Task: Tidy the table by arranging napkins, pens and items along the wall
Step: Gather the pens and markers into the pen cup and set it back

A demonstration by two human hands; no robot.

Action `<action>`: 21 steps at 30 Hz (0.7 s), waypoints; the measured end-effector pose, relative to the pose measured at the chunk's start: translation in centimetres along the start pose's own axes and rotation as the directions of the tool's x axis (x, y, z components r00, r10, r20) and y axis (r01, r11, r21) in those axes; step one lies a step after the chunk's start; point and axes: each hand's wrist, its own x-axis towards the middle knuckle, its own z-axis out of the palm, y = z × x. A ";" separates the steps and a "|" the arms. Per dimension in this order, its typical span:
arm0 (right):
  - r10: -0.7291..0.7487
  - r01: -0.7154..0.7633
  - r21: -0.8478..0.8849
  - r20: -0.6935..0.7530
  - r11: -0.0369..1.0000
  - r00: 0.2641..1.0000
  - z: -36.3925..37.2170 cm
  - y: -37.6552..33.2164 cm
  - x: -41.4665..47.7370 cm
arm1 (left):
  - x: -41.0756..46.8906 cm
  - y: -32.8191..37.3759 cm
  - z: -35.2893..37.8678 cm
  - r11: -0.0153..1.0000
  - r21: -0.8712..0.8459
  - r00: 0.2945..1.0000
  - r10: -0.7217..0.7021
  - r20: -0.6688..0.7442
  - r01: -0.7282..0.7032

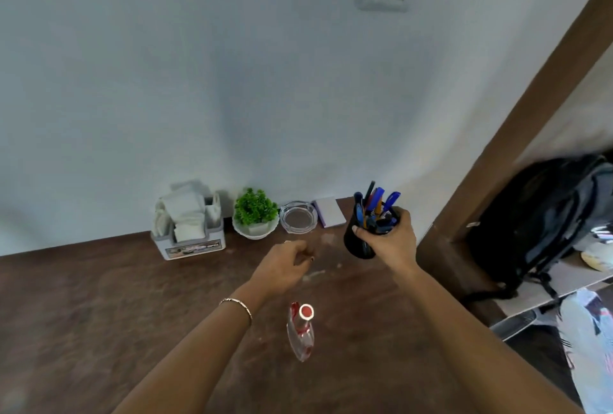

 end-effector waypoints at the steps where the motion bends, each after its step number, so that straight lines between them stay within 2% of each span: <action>1: 0.018 -0.018 0.015 -0.007 1.000 1.000 0.1 0.7 1.1 | 0.7 -0.4 0.3 1.000 0.028 1.000 -0.012 0.014 0.012; 8: 0.094 -0.096 0.070 0.027 0.993 0.995 2.0 4.3 8.1 | 4.0 -3.4 1.8 0.991 0.088 0.989 -0.107 0.101 0.099; 12: 0.094 -0.100 0.113 0.061 0.989 0.994 3.8 5.4 11.6 | 5.3 -5.2 2.7 0.981 0.183 0.991 -0.085 0.100 0.066; 21: 0.060 -0.071 0.124 0.089 0.990 0.994 6.5 6.9 15.1 | 6.4 -7.4 3.9 0.976 0.208 0.993 -0.086 0.076 0.068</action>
